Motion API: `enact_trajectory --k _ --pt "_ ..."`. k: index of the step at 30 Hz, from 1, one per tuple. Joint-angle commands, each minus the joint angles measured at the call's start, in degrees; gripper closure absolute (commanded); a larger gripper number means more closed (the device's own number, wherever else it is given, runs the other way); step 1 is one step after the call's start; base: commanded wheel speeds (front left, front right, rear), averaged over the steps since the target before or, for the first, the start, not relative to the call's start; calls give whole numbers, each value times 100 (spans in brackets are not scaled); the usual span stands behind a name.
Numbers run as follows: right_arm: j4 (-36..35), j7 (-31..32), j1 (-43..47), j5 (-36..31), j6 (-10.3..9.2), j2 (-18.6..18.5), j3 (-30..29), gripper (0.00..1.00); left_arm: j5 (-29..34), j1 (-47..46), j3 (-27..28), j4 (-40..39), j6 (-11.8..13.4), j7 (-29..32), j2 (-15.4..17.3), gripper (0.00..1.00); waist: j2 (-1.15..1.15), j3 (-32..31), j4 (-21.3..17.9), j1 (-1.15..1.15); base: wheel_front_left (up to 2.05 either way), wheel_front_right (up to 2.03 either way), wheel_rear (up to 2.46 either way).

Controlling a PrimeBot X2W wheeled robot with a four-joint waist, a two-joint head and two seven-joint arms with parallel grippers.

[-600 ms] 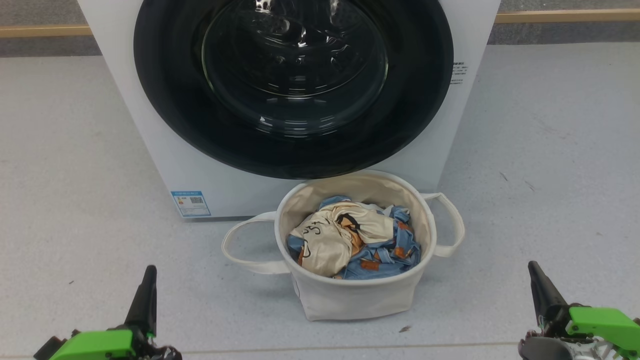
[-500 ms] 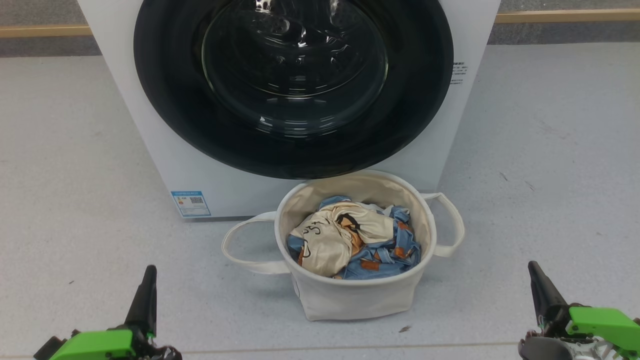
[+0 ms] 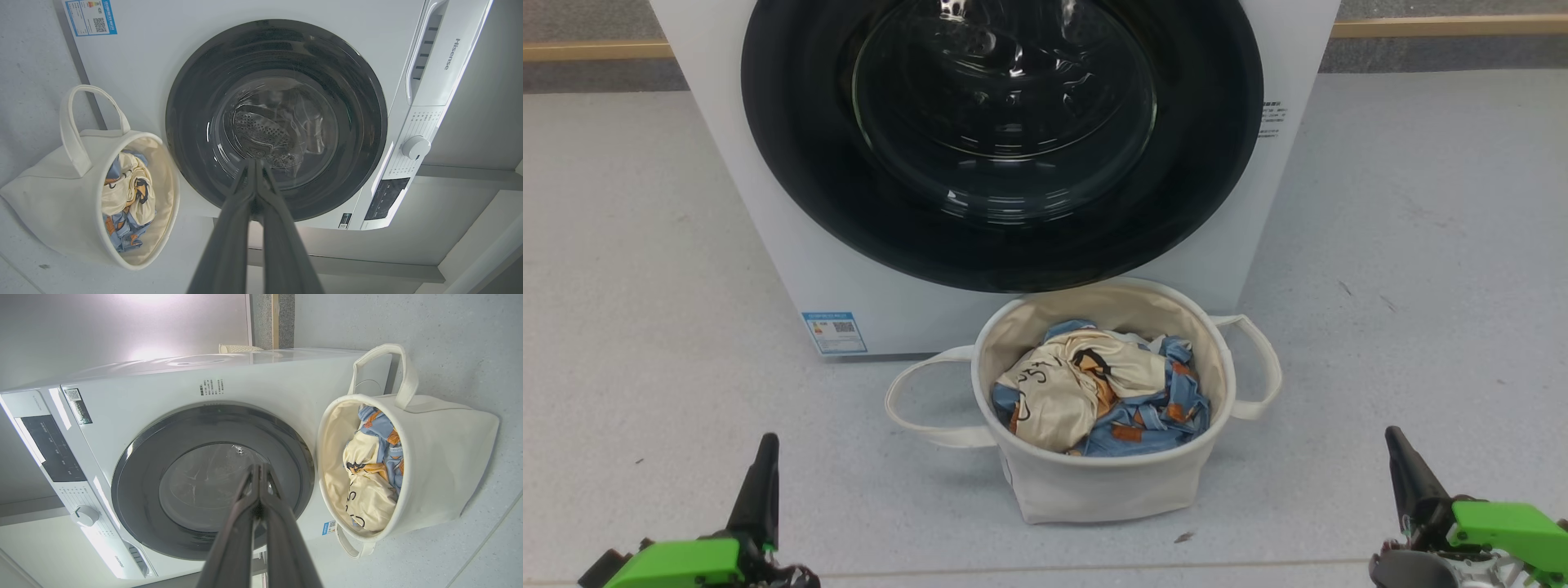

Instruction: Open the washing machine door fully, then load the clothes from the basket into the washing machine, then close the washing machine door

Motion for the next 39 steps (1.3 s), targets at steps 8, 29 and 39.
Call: enact_trajectory --k 8,29,39 --pt "-175 46 -282 -23 1 -32 111 100 25 -151 200 -152 -40 51 40 100 0 0 0 0 0 0 0" --pt "-175 45 -282 -22 1 -32 112 100 26 -151 201 -152 -40 51 39 100 0 0 0 0 0 0 0" --pt "320 -50 159 -33 0 47 24 0 9 131 -40 350 2 -49 -49 0 0 9 0 1 0 0 0"
